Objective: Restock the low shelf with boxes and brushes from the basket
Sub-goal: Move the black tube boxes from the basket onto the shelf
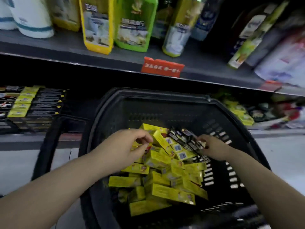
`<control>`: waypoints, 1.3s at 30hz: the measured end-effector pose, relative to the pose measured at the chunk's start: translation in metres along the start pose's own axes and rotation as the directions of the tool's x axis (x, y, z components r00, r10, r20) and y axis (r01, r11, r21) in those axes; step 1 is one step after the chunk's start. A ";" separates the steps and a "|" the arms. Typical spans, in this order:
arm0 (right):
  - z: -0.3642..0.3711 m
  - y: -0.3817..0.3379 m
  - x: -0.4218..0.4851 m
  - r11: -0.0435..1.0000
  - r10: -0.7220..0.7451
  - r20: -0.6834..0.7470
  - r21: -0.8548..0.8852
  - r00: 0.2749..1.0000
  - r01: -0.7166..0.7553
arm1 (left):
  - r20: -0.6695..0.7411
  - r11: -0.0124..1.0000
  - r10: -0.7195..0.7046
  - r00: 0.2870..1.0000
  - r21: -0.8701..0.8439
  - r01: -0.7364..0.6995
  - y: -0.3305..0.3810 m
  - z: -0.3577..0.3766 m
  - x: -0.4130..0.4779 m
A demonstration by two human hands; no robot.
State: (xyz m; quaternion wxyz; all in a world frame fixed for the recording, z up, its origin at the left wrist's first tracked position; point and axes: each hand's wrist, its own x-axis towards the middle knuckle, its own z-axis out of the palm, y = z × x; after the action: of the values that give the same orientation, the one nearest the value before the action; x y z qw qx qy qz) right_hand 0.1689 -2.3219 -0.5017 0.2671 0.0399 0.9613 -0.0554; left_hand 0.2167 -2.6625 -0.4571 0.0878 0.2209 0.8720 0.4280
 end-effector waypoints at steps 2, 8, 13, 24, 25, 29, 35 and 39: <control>0.012 0.006 0.009 0.995 0.078 -0.008 0.068 0.997 -0.077 | 0.040 0.996 -0.058 0.997 -0.072 0.061 0.007 0.021 0.009; 0.042 -0.005 0.040 0.985 0.108 -0.105 -0.120 0.989 -0.120 | 0.150 0.940 -0.186 0.971 -0.261 0.221 0.007 0.058 0.017; 0.020 -0.018 0.049 0.983 0.051 -0.175 -0.167 0.983 -0.081 | 0.128 0.925 -0.263 0.956 -0.247 0.287 -0.006 0.054 0.021; -0.016 -0.070 -0.005 0.428 -0.393 0.031 0.891 0.919 0.153 | 0.191 0.733 -0.435 0.880 -0.492 0.469 0.031 0.102 0.063; -0.015 -0.068 -0.005 0.436 -0.401 0.003 0.880 0.916 0.187 | 0.240 0.608 -0.483 0.842 -0.599 0.520 0.035 0.107 0.065; -0.013 -0.042 0.008 0.629 -0.249 -0.145 0.728 0.958 0.273 | 0.276 0.307 -0.576 0.770 -0.800 0.516 0.033 0.126 0.061; -0.001 -0.002 0.059 0.937 -0.061 -0.143 0.333 0.988 0.106 | 0.231 0.307 -0.628 0.743 -0.804 0.509 0.015 0.123 0.060; 0.021 0.005 0.076 0.970 -0.009 -0.087 0.240 0.996 0.030 | 0.122 0.490 -0.661 0.741 -0.677 0.549 0.010 0.118 0.064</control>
State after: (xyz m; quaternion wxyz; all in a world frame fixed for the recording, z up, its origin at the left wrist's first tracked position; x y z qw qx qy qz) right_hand 0.1149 -2.3160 -0.5596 0.2186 0.0650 0.9582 -0.1727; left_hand 0.2031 -2.5441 -0.5202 0.2389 -0.1815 0.6793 0.6697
